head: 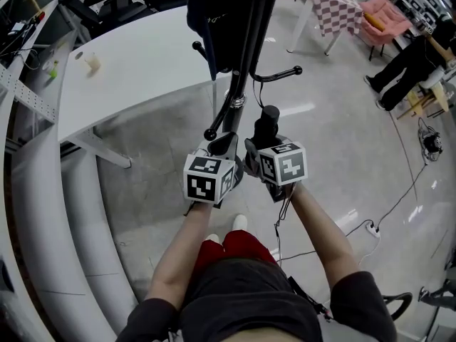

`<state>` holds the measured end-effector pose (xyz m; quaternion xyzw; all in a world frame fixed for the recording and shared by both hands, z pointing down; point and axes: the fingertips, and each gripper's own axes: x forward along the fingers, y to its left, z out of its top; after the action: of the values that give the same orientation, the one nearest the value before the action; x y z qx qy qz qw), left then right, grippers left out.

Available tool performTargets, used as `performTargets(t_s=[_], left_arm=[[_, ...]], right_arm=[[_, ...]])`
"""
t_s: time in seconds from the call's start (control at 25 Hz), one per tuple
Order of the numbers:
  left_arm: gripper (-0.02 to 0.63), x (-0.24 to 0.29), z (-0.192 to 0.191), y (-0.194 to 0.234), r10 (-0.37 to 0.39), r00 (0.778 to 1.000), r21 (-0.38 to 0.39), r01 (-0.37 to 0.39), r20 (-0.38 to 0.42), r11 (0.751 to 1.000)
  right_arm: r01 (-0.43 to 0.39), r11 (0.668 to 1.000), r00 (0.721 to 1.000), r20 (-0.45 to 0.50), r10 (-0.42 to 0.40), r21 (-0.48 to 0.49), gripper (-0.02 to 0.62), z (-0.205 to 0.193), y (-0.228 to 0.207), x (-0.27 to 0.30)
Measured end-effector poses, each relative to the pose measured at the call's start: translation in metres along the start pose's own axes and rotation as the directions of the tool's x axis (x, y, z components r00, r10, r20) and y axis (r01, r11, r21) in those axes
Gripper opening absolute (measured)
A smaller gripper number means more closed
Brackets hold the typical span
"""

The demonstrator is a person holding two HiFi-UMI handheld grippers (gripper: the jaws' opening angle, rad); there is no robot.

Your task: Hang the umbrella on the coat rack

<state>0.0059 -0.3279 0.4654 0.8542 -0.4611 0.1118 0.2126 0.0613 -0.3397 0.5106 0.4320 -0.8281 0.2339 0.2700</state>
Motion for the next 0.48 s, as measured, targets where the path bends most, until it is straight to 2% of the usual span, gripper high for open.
performTargets(t_s=[0.48], left_arm=[[0.012, 0.018, -0.017, 0.003, 0.009, 0.999, -0.005, -0.010, -0.049, 1.000]], right_arm=[[0.008, 1.000, 1.000, -0.019, -0.008, 0.030, 0.190, -0.007, -0.004, 0.013]])
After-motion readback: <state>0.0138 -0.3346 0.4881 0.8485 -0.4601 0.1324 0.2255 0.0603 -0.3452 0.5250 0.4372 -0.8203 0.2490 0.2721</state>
